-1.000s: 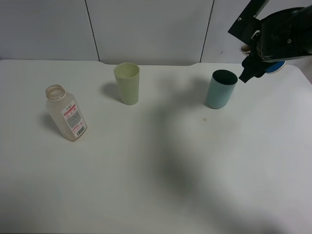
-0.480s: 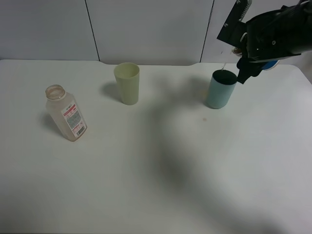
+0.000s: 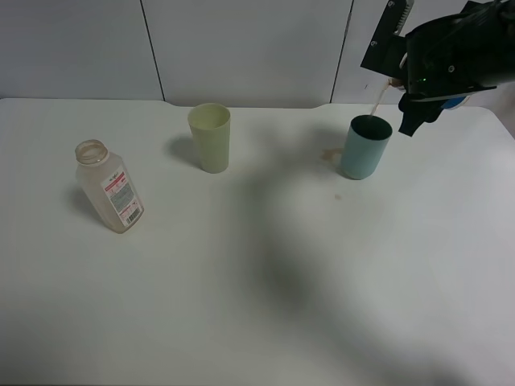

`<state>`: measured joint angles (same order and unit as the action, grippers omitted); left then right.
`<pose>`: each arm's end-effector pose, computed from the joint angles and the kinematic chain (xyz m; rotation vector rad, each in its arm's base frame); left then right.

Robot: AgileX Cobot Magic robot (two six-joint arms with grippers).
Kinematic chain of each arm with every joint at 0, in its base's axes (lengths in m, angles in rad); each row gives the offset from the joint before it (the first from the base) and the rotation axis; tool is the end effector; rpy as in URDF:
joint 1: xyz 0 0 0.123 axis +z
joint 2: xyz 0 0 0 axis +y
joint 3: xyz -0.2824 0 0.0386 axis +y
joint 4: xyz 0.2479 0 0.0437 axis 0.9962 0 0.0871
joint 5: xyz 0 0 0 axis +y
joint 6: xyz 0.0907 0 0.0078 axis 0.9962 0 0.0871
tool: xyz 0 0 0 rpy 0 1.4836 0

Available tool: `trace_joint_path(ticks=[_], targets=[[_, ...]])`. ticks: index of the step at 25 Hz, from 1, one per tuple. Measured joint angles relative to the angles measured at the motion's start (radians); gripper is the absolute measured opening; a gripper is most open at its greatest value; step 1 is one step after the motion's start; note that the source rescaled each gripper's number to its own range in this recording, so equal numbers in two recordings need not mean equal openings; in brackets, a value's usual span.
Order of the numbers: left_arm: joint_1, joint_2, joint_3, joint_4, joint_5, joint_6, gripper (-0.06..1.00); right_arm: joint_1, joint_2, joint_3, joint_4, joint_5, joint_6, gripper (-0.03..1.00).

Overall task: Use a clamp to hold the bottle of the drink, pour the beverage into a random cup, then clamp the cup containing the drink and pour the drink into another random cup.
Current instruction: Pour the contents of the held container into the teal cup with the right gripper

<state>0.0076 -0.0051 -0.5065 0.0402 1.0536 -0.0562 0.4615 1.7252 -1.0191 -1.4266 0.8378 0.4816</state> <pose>-0.0062 0.0031 0.2796 -0.0665 2.0239 0.0172 0.3365 0.0925 0.2253 -1.0825 2.0453 -1.1725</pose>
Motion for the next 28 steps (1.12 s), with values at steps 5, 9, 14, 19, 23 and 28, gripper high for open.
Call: trace_joint_path(ticks=[5,9,14,19,23,28], targets=[[0.0,0.0,0.0,0.0,0.0,0.001,1.0,0.0,0.0,0.0,0.0,0.022,-0.012,0.03],[0.0,0.0,0.0,0.0,0.0,0.001,1.0,0.0,0.0,0.0,0.0,0.023,-0.023,0.03],[0.0,0.0,0.0,0.0,0.0,0.001,1.0,0.0,0.0,0.0,0.0,0.023,-0.078,0.03],[0.0,0.0,0.0,0.0,0.0,0.001,1.0,0.0,0.0,0.0,0.0,0.023,-0.108,0.03],[0.0,0.0,0.0,0.0,0.0,0.002,1.0,0.0,0.0,0.0,0.0,0.035,-0.159,0.03],[0.0,0.0,0.0,0.0,0.0,0.002,1.0,0.0,0.0,0.0,0.0,0.05,-0.185,0.03]])
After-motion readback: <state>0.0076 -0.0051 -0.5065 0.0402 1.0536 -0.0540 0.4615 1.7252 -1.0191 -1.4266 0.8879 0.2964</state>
